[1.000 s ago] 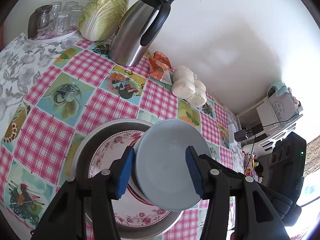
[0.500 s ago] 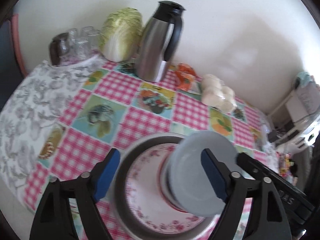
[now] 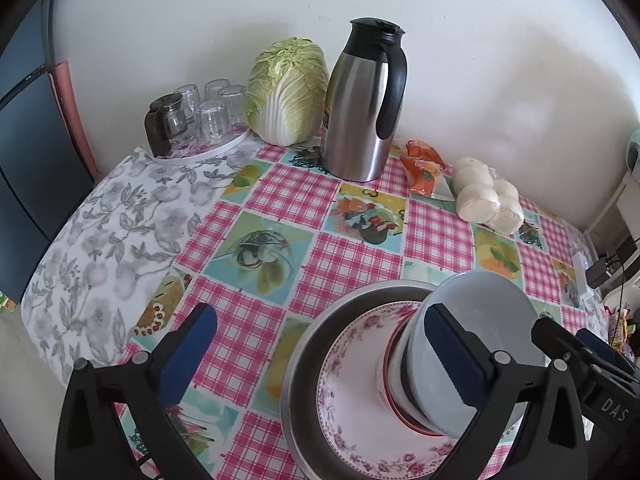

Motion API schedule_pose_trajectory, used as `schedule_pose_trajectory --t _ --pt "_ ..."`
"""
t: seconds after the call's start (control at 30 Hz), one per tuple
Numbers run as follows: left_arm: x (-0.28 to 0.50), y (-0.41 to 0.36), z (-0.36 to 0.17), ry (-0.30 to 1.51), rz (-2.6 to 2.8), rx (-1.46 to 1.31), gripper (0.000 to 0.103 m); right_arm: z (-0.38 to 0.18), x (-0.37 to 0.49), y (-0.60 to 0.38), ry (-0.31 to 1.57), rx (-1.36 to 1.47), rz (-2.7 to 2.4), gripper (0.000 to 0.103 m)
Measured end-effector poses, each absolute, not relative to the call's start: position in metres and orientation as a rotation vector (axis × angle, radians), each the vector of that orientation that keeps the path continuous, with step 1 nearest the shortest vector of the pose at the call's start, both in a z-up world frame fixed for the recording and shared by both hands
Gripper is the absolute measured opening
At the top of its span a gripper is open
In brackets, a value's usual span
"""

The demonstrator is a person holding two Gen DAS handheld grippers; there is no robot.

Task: Organize plates and bowls
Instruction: 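Open both grippers and pull them back from the bowl stack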

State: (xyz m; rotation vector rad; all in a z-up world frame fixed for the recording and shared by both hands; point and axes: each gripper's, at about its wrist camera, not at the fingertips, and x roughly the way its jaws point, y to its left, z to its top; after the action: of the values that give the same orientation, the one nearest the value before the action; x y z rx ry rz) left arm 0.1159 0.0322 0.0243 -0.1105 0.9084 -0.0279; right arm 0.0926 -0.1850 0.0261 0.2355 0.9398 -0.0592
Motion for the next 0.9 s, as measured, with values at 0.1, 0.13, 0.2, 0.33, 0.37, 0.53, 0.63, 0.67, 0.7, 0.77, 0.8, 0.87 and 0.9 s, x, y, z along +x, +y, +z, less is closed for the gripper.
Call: schedule_pose_trajectory --t 0.1,0.13,0.2,0.33,0.37,0.53,0.63,0.67,0.7,0.77,0.8,0.87,0.9 --pt "0.110 0.032 0.027 0.888 -0.024 -0.102 0.103 0.027 0.088 -0.186 0.936 0.228 -0.062 0.103" --pt "0.108 0.033 0.028 0.886 -0.021 -0.104 0.103 0.027 0.086 -0.187 0.934 0.229 -0.061 0.103" --pt "0.105 0.035 0.027 0.887 -0.021 -0.115 0.103 0.028 0.080 -0.187 0.932 0.233 -0.057 0.103" --pt "0.094 0.044 0.026 0.891 0.001 -0.146 0.103 0.028 0.066 -0.185 0.929 0.214 -0.052 0.103" --pt "0.091 0.045 0.026 0.887 0.009 -0.144 0.103 0.028 0.063 -0.184 0.928 0.207 -0.050 0.103" --pt "0.074 0.050 0.017 0.916 -0.007 -0.074 0.103 0.027 0.045 -0.178 0.924 0.179 -0.029 0.103" --pt "0.063 0.050 0.008 0.945 -0.030 -0.013 0.103 0.026 0.033 -0.174 0.919 0.150 -0.031 0.103" --pt "0.061 0.050 0.006 0.948 -0.030 0.006 0.103 0.025 0.030 -0.173 0.918 0.142 -0.033 0.103" --pt "0.058 0.049 0.004 0.950 -0.032 0.025 0.103 0.024 0.027 -0.173 0.917 0.136 -0.037 0.103" --pt "0.054 0.047 0.001 0.958 -0.047 0.065 0.103 0.022 0.021 -0.172 0.919 0.121 -0.040 0.103" --pt "0.052 0.047 0.000 0.964 -0.057 0.077 0.103 0.021 0.019 -0.171 0.921 0.117 -0.040 0.103" --pt "0.049 0.046 0.000 0.970 -0.100 0.076 0.103 0.017 0.013 -0.171 0.924 0.104 -0.042 0.103" --pt "0.047 0.046 0.001 0.971 -0.120 0.071 0.103 0.016 0.011 -0.172 0.926 0.101 -0.044 0.103"
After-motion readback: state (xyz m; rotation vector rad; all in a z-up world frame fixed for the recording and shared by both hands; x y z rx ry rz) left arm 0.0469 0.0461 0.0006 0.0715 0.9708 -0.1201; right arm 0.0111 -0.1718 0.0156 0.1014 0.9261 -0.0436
